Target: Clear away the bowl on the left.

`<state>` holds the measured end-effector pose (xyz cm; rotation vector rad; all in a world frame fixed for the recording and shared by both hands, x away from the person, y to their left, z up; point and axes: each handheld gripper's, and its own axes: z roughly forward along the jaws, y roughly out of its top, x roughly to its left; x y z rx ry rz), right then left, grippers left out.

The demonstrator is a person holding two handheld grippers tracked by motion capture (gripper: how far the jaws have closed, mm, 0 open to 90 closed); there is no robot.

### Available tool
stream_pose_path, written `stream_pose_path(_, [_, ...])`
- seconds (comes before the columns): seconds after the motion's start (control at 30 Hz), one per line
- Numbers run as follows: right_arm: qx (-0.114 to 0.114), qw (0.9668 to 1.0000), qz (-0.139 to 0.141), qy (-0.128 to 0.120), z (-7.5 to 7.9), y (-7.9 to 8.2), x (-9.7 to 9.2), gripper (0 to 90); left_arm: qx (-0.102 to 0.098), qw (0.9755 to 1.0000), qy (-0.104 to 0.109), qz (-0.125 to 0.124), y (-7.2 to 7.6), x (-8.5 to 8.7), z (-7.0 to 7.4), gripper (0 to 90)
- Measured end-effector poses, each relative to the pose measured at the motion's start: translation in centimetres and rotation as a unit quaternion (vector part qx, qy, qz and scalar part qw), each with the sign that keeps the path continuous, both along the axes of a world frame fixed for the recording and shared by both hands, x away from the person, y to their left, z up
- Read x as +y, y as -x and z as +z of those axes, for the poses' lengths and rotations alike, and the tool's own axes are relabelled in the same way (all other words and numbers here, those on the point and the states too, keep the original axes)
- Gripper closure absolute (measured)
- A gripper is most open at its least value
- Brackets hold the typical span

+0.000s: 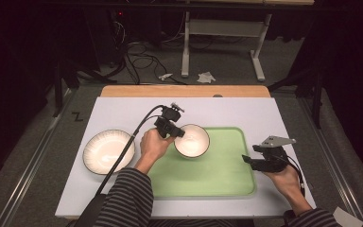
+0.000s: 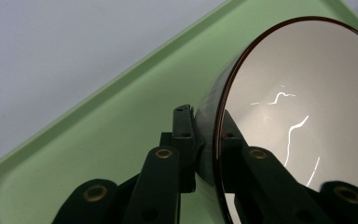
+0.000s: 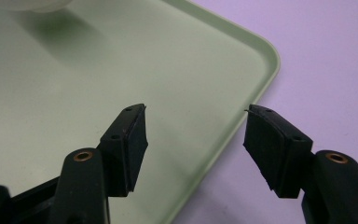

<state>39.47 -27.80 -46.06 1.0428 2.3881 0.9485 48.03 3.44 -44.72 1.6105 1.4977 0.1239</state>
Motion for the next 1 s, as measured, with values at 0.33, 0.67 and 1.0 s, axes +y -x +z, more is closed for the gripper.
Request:
stream_pose_path(0.33, [-0.002,1.0000,0.002,0.003,0.0,0.1,0.1,40.5,0.016,0.9998,0.001,0.014,-1.5,-0.8,-1.3,82.8])
stream_pose_path(0.67, [0.001,1.0000,0.003,0.003,0.0,0.1,0.2,40.5,0.024,0.9994,-0.002,0.026,-2.4,-1.5,-2.4,82.8])
stream_pose_path(1.0, [0.002,1.0000,0.004,0.003,-0.1,0.0,0.3,40.5,0.030,0.9992,-0.006,0.027,-2.6,-1.5,-2.8,82.8])
